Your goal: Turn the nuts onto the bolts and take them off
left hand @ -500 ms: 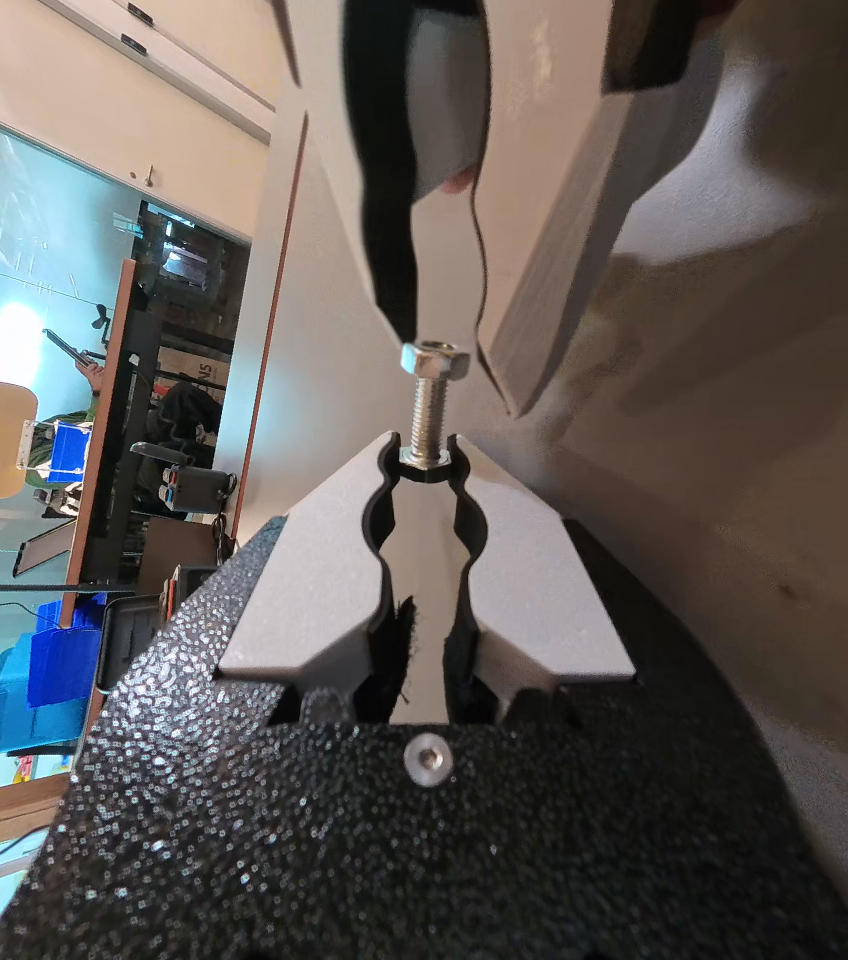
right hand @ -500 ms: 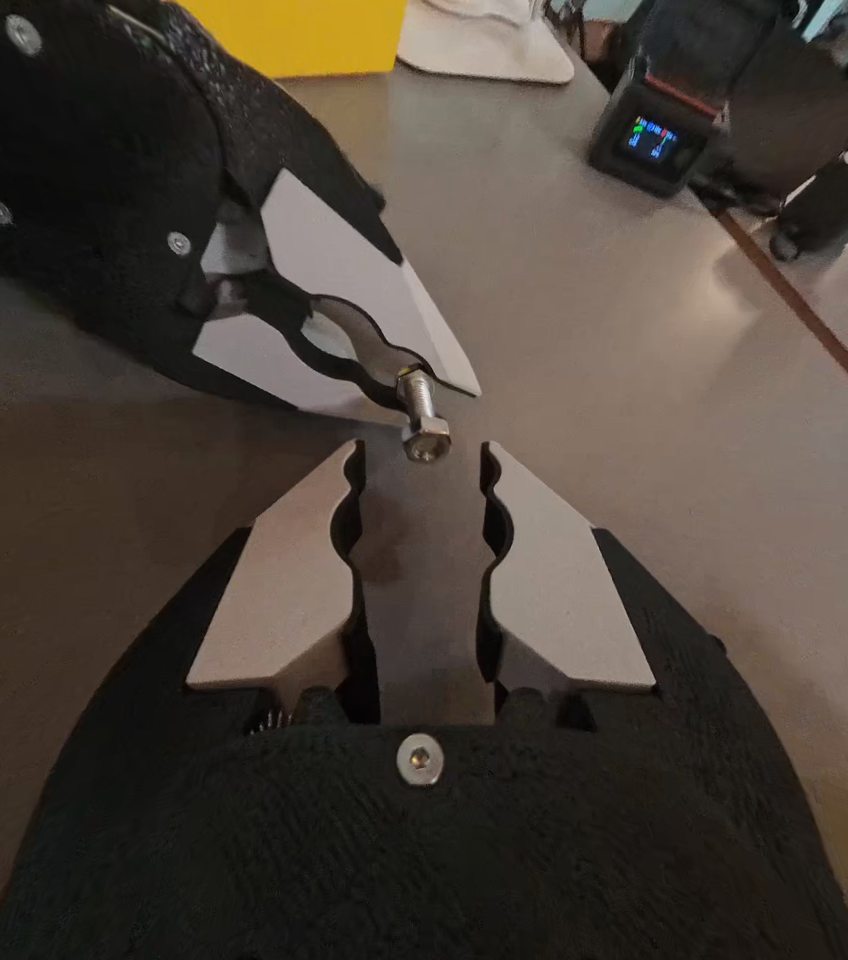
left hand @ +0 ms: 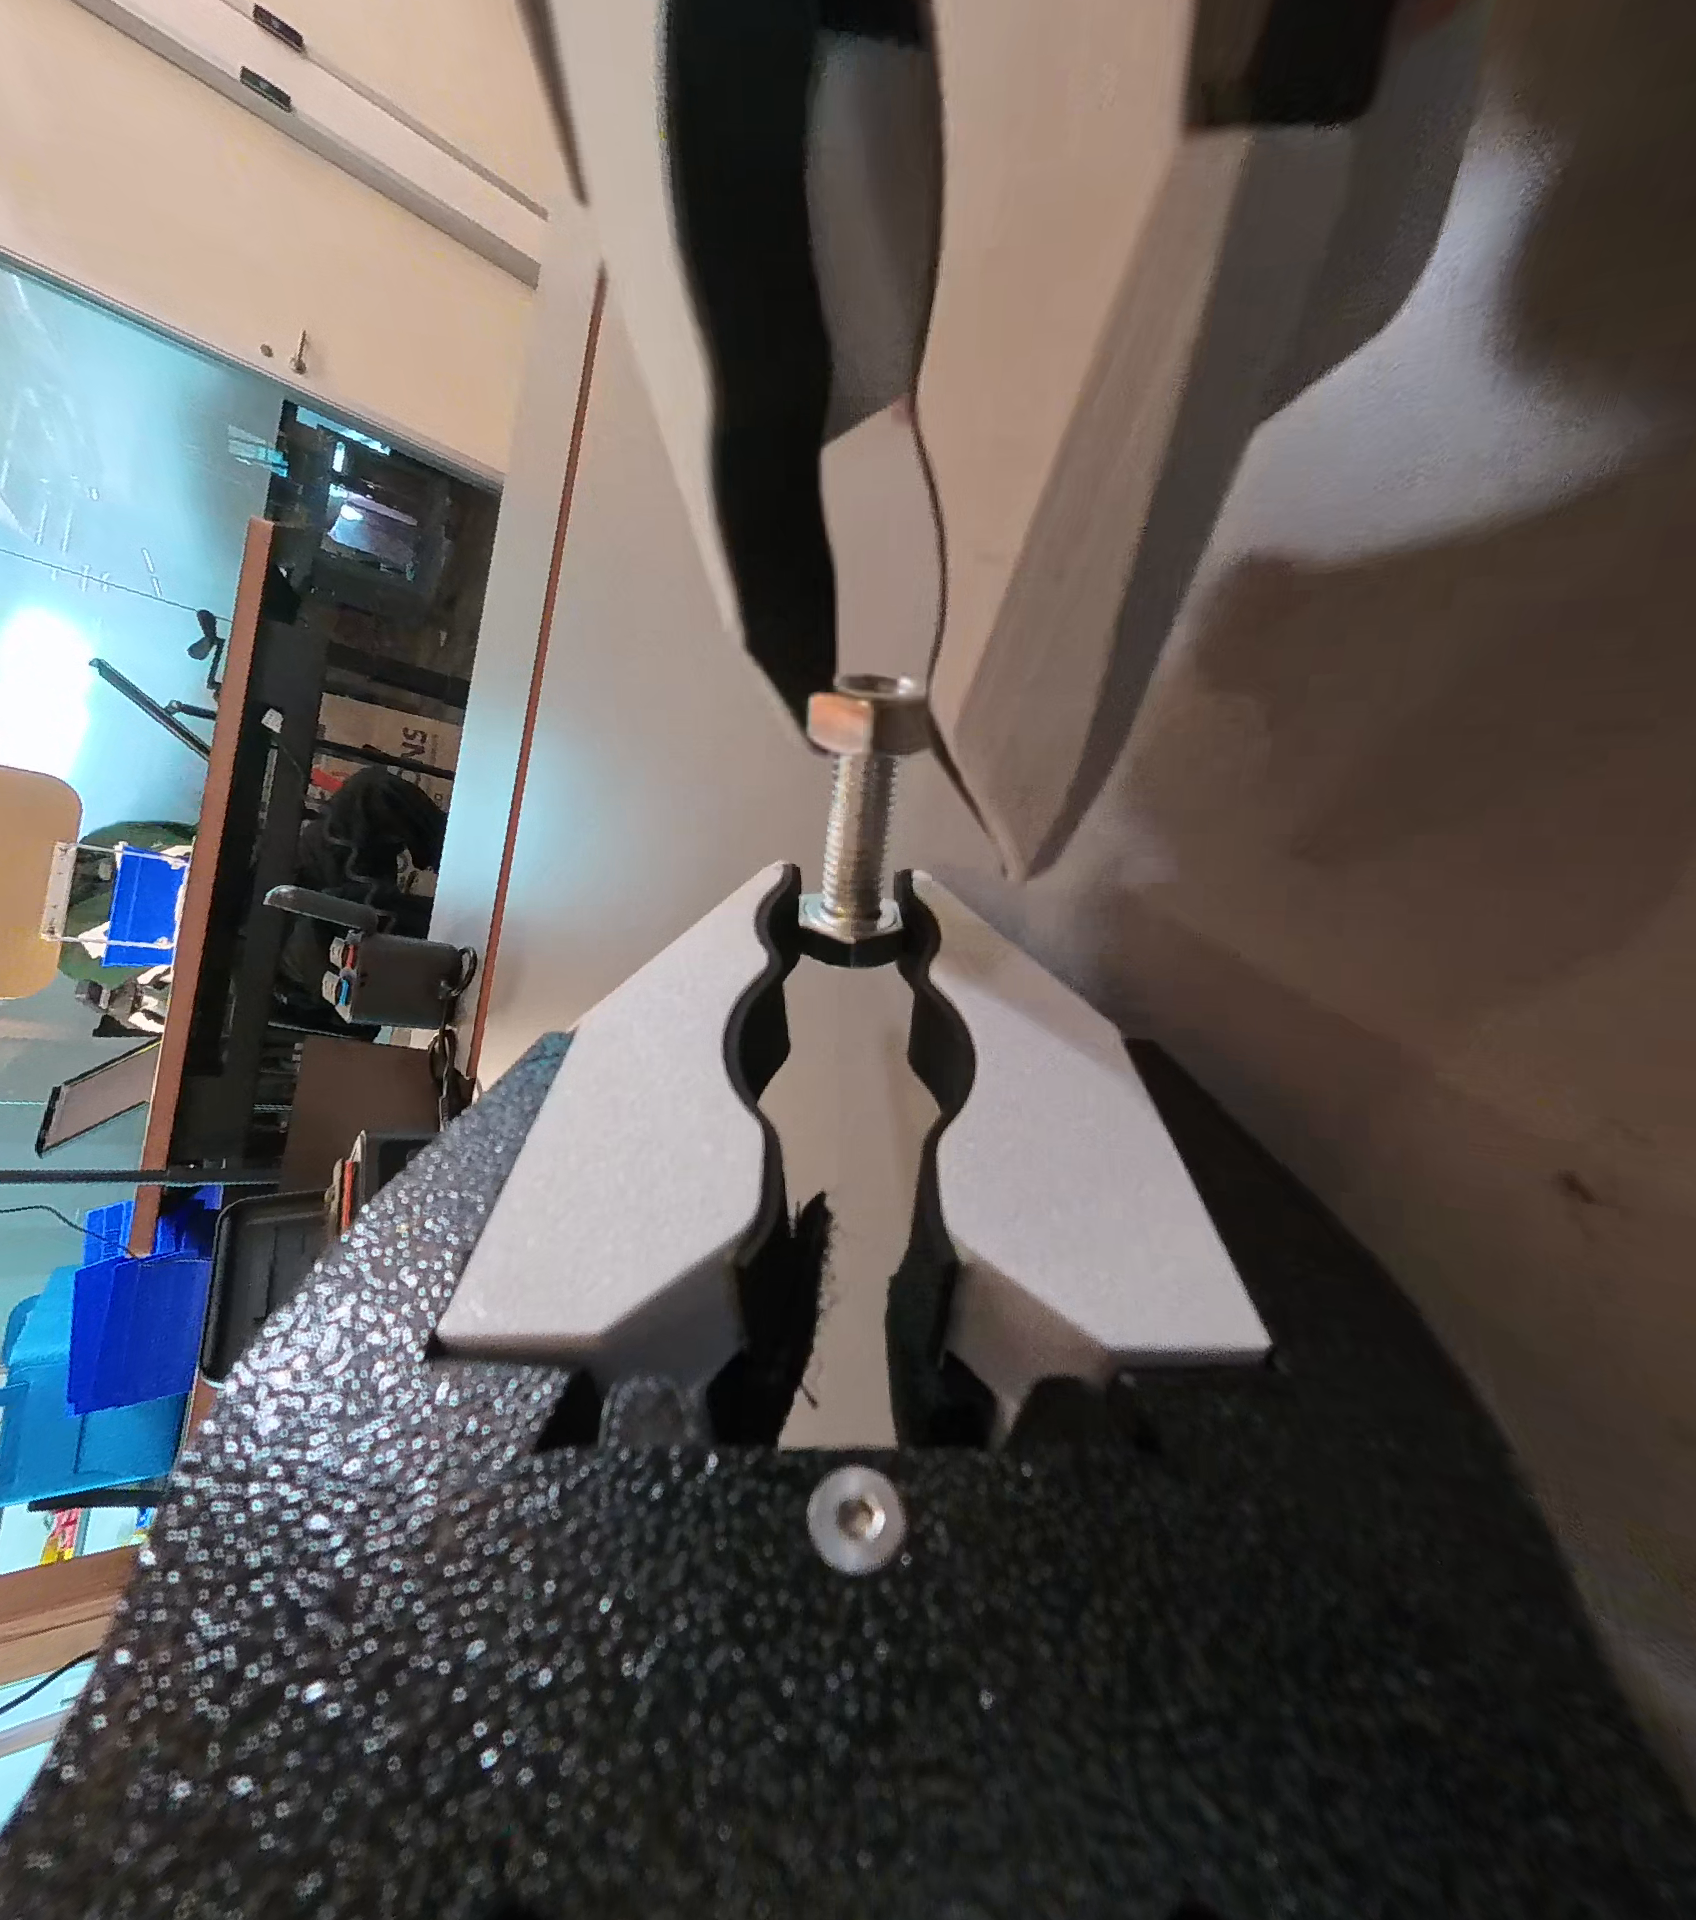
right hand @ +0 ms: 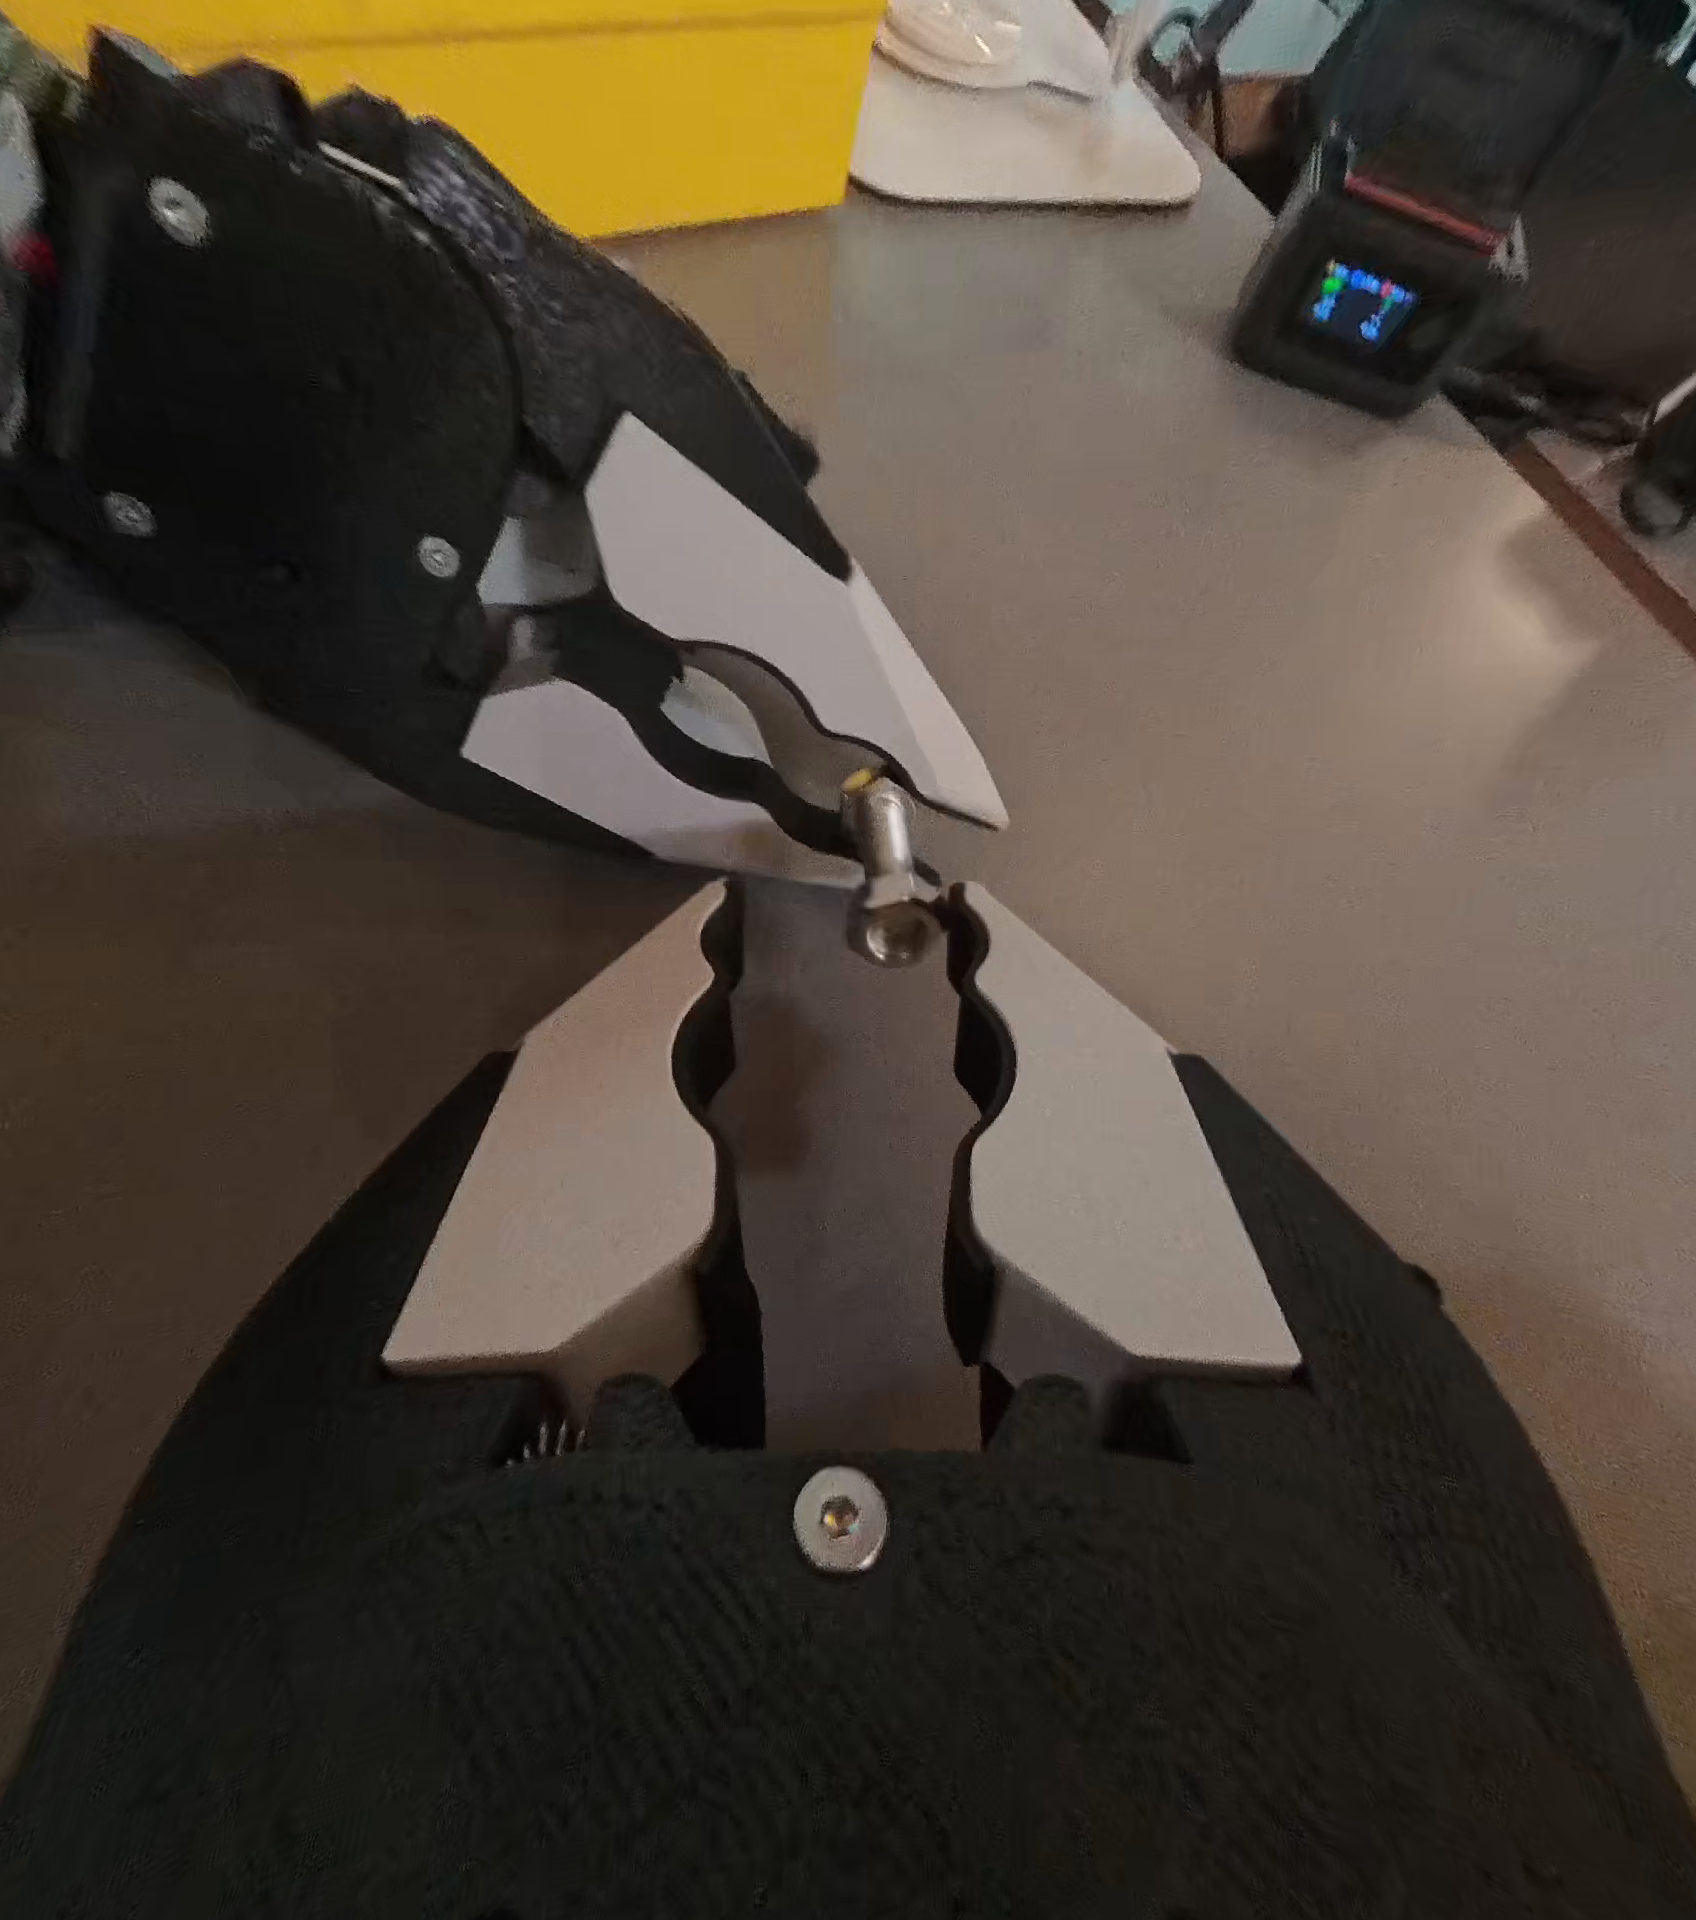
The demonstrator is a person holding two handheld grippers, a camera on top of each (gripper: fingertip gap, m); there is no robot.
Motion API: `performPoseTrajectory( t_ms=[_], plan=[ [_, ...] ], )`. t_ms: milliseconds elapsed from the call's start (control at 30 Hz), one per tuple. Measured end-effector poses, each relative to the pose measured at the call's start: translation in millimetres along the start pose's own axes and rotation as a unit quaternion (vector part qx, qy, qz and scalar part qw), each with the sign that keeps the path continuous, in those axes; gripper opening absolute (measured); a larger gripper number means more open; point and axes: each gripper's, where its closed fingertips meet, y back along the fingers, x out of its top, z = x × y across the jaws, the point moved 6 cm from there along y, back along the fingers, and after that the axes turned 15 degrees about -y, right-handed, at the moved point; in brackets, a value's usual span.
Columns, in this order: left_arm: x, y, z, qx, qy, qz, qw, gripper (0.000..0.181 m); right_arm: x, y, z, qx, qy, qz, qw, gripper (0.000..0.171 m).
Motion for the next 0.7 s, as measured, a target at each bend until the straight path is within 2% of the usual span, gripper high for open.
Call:
performPoseTrajectory(
  t_ms=[100, 233, 367, 500, 567, 600, 700],
  plan=[
    [0, 0, 0, 0.000, 0.002, 0.001, 1.000, 0.016, 10, 3, -17, 0.010, 0.084, 0.061, 0.995, 0.034],
    [0, 0, 0, 0.000, 0.000, 0.000, 1.000, 0.016, 3, 1, 3, -0.039, 0.019, 0.012, 0.999, 0.033],
    [1, 0, 0, 0.000, -0.002, -0.001, 1.000, 0.016, -2, 0, 7, -0.037, -0.001, -0.004, 0.999, 0.017],
    [1, 2, -1, -0.002, 0.000, 0.011, 1.000, 0.016, 0, 0, 5, -0.059, 0.108, 0.004, 0.992, 0.017],
    [3, 4, 0, -0.019, 0.017, 0.021, 0.999, 0.016, 1, -1, 3, -0.083, 0.214, 0.014, 0.973, 0.017],
    [3, 5, -1, -0.026, 0.027, 0.023, 0.999, 0.016, 1, -1, -1, -0.103, 0.284, 0.020, 0.953, 0.016],
    [3, 12, -9, -0.027, 0.051, 0.021, 0.998, 0.016, 5, -4, -4, -0.190, 0.469, 0.040, 0.861, 0.017]
  ],
)
